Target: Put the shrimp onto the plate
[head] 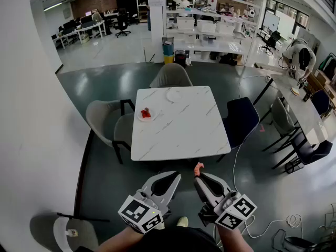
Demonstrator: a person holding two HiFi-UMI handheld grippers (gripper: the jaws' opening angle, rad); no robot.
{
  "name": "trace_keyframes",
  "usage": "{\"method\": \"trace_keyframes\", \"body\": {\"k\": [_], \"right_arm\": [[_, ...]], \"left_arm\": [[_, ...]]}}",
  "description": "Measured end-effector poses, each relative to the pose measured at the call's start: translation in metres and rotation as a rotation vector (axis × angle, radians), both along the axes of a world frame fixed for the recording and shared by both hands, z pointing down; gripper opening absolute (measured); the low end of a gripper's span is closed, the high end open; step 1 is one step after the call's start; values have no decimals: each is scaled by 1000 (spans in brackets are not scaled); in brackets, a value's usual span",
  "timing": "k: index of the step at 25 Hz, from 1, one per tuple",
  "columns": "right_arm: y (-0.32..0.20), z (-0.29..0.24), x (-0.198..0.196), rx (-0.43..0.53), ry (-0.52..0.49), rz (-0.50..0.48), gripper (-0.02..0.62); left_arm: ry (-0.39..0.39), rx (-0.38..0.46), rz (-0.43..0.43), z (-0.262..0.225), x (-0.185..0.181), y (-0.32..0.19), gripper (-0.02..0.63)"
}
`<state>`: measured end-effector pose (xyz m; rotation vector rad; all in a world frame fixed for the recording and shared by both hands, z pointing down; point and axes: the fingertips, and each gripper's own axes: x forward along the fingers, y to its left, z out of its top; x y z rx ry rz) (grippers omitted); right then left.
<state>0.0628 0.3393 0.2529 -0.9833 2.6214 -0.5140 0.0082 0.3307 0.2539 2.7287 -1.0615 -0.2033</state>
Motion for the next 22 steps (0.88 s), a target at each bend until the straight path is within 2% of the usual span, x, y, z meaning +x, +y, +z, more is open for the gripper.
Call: {"method": "trace_keyframes", "body": {"k": [11,22], "right_arm": [[-1,8,5,5,13,-20,47],[-5,11,28,2,-42,-62,48]], "left_arm": [[-11,-13,-15,11,7,-2,9],[-22,-17,-43,20,27,-9,9]]}}
